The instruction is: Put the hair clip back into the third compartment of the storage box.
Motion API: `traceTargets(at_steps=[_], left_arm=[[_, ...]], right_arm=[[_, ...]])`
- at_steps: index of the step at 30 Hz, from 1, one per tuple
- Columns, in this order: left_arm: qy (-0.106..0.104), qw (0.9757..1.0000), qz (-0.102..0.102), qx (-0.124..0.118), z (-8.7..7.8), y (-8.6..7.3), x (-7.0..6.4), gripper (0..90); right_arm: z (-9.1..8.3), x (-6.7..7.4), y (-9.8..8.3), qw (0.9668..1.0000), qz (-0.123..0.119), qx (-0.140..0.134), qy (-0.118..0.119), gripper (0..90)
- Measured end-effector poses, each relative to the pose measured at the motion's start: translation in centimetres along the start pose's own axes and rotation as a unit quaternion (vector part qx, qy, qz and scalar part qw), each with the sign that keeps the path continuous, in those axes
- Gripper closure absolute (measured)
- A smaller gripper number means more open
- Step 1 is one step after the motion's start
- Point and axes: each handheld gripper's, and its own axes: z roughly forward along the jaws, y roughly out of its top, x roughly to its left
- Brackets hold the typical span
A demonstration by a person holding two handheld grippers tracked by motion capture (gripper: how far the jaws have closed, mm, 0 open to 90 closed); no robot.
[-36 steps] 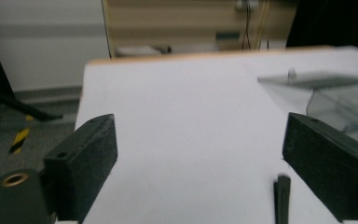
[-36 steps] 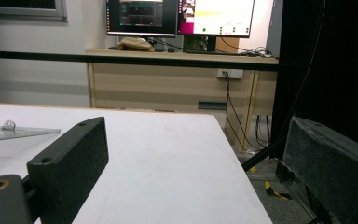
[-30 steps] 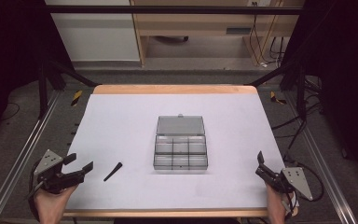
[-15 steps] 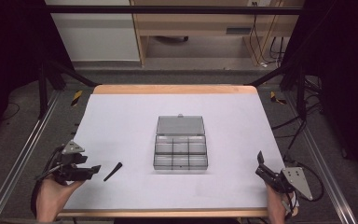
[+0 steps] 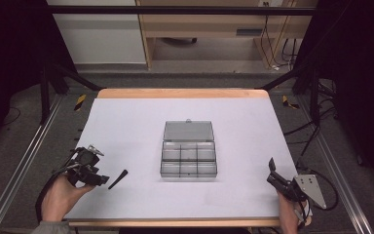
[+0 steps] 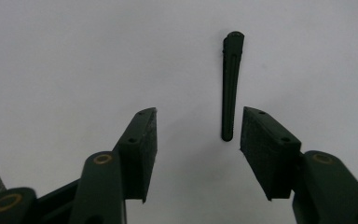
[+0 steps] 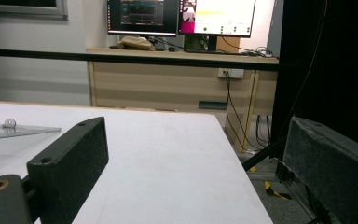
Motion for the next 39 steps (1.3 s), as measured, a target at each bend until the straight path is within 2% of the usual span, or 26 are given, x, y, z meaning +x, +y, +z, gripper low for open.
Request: traceTargets(at_steps=[6,14,21,27,32,39], left_arm=[[-0.01,0.9991,0.014,0.04,0.9,1.2,-0.6,53.0],[-0.013,0.9974,0.019,0.069,2.3,3.0,-1.1,56.6],[-0.024,0.9949,0.019,0.096,3.6,4.5,-1.2,57.0],[-0.028,0.993,0.025,0.112,4.8,5.3,-1.5,58.2],[-0.028,0.9927,0.023,0.115,5.3,5.5,-1.6,60.3],[-0.019,0.9911,0.029,0.129,5.8,5.8,-1.8,62.8]], right_arm=[[0.0,0.0,0.0,1.0,0.0,0.0,0.0,6.6],[0.0,0.0,0.0,1.0,-0.001,0.002,0.0,6.6],[0.0,0.0,0.0,1.0,-0.002,0.003,0.0,6.7],[0.0,0.0,0.0,1.0,-0.001,0.003,0.0,6.7],[0.0,0.0,0.0,1.0,-0.002,0.003,0.0,6.8],[0.1,0.0,0.0,1.0,-0.001,0.004,0.001,6.9]])
